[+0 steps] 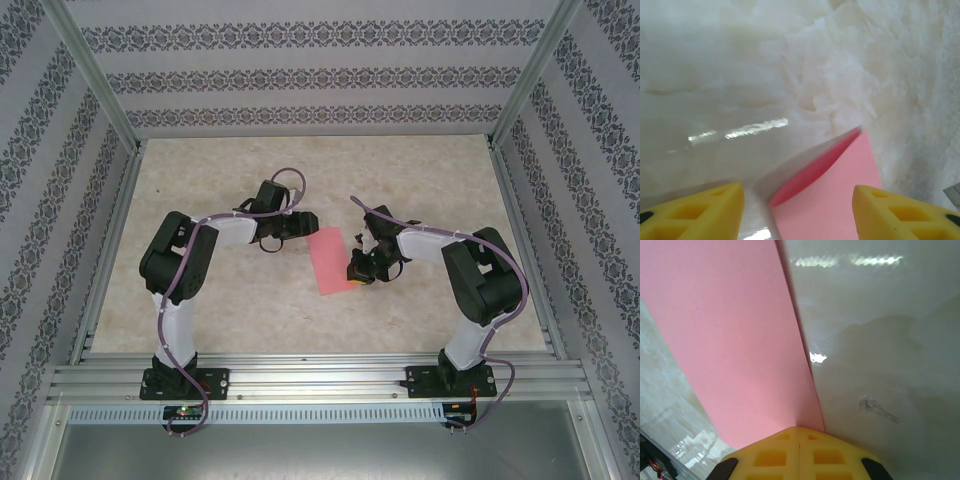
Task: Fold a paper plane with a square sheet of paper (fold left side to right side)
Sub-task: First fold the square sheet of paper in half at the center of the table.
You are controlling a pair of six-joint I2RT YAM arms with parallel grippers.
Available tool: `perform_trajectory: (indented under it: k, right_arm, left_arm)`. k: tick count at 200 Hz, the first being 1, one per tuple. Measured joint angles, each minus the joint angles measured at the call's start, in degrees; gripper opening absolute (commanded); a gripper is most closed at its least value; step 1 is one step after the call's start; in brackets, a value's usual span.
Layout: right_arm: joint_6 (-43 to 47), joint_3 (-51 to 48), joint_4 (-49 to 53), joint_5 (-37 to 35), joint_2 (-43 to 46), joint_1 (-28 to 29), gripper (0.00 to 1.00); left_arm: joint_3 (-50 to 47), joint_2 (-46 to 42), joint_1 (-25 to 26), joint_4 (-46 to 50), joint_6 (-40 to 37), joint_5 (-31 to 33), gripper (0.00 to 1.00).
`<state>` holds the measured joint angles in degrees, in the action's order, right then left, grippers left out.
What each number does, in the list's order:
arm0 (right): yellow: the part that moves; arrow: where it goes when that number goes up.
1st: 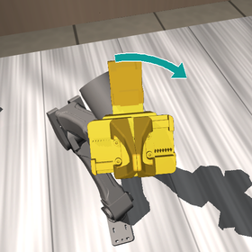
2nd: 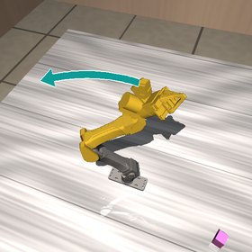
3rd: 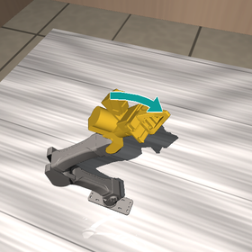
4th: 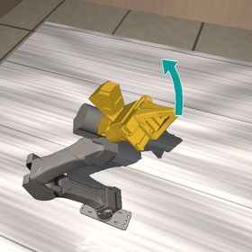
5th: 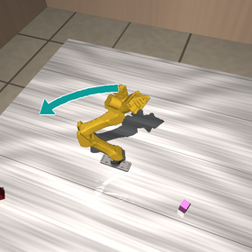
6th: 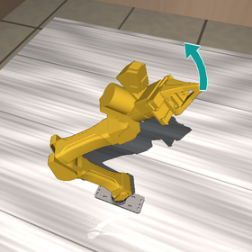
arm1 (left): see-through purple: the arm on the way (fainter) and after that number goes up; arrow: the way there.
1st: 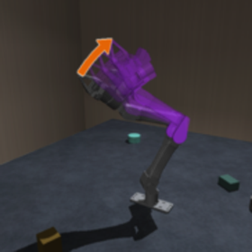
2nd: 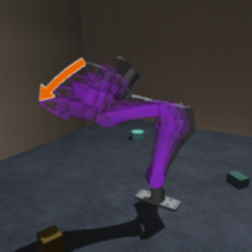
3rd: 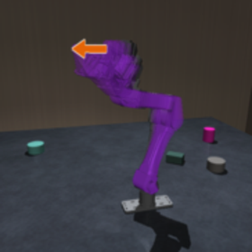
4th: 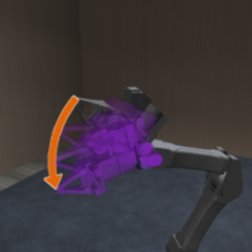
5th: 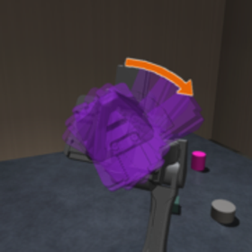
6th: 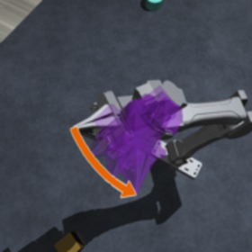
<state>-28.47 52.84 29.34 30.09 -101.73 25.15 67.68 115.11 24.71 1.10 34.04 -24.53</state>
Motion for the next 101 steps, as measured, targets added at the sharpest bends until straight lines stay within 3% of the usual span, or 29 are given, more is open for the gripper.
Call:
perform_trajectory:
  k: [51, 101]
  right_arm:
    - [0.1, 0.3, 0.3, 0.0, -0.1, 0.0, 0.05]
    - [0.2, 0.3, 0.3, 0.0, -0.2, 0.0, 0.05]
  left_arm:
    - [0.1, -0.7, -0.8, 0.9, -0.5, -0.5, 0.60]
    - [-3.6, -8.7, 1.1, 0.3, -0.3, -3.9, 0.58]
